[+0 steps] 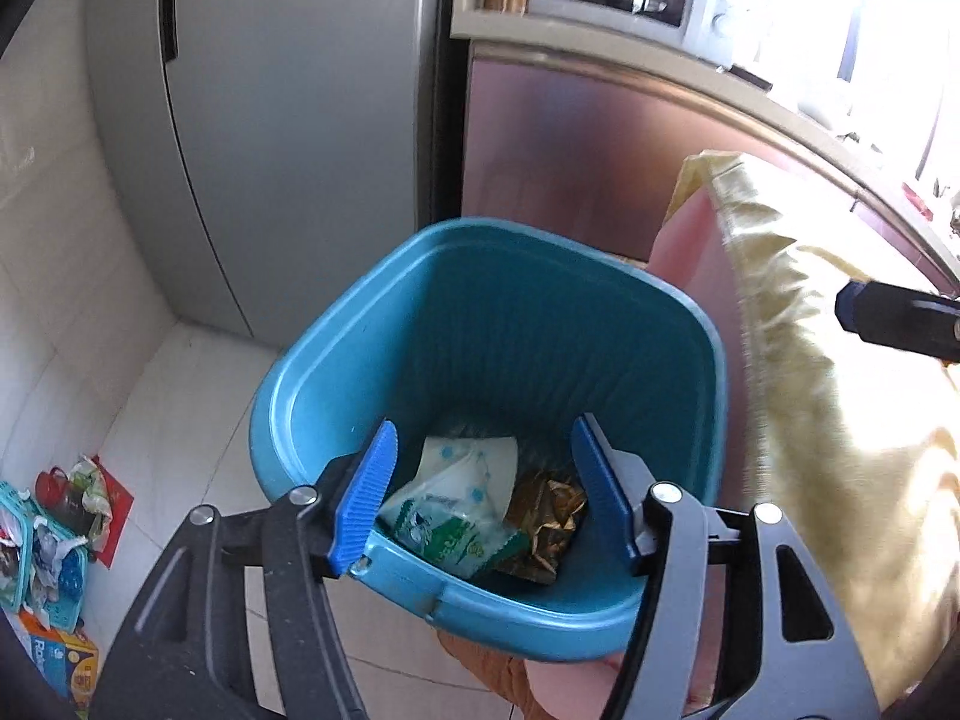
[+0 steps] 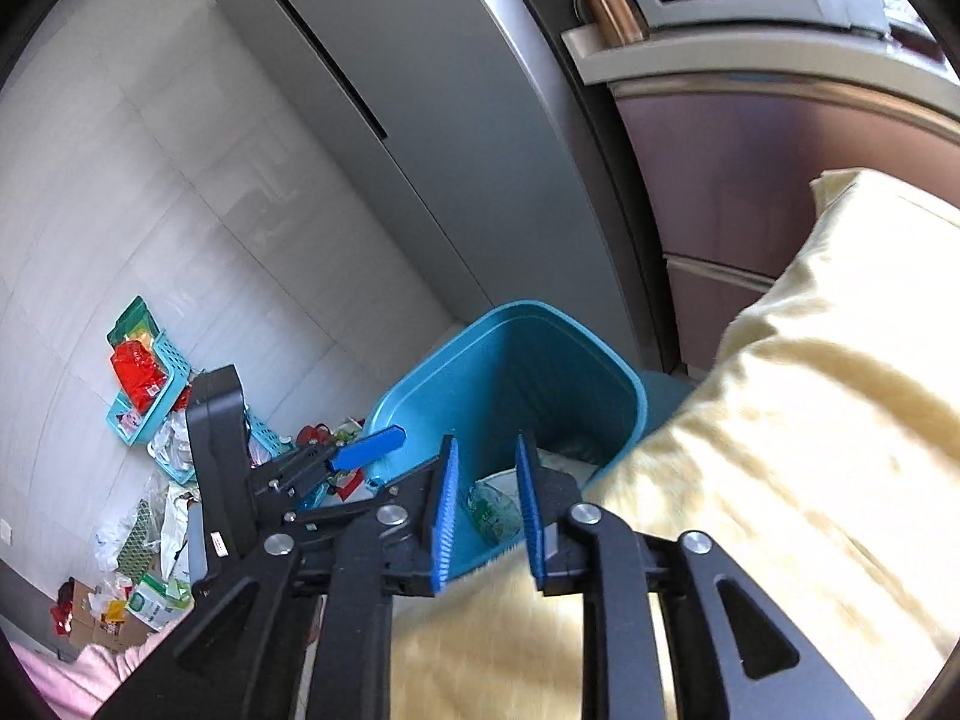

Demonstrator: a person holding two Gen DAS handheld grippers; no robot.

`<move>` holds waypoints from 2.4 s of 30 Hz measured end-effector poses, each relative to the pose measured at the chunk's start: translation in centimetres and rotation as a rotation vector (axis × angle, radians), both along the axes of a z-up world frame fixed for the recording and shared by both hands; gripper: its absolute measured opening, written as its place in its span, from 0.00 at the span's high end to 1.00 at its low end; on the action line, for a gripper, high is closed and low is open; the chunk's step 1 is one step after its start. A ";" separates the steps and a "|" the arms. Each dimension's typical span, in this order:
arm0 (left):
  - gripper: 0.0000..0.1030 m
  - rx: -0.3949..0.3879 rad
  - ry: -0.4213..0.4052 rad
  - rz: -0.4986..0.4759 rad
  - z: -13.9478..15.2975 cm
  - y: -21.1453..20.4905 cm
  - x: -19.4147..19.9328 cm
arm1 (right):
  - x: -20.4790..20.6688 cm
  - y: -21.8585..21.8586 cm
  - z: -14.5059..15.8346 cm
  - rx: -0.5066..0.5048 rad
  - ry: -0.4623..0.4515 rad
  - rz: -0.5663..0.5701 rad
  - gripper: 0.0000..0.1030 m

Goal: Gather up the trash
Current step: 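Carry the packet and cup over the blue bin while both tools open to release them, then grasp the white tissue with the left tool while the right tool grasps the white foam net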

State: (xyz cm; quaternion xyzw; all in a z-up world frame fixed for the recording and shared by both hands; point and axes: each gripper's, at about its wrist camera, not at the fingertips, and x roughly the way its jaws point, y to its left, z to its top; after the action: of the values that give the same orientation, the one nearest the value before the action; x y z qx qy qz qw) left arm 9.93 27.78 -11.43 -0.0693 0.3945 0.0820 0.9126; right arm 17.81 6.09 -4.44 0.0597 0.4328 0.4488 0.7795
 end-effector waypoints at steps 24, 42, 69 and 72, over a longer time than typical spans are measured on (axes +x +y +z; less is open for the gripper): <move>0.35 -0.027 -0.204 -0.537 8.3 -20.7 -3.1 | -9.5 -25.6 3.0 0.068 -0.139 -0.489 0.62; 0.35 0.007 -0.169 -0.684 7.8 -29.9 -0.4 | -7.8 -34.5 -0.8 0.066 -0.041 -0.742 0.32; 0.51 0.032 -0.056 -0.754 7.6 -38.2 11.6 | -6.4 -35.1 0.5 0.056 -0.079 -0.749 0.43; 0.64 0.016 -0.016 -0.757 6.7 -38.8 12.6 | -5.5 -34.2 0.3 0.009 -0.087 -0.737 0.38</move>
State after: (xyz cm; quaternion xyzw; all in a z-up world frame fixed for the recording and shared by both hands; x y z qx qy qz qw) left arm 22.49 -11.00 -4.69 0.0878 0.3843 -0.2587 0.8819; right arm 12.29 -28.09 -4.10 0.1958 0.3467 0.1421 0.9062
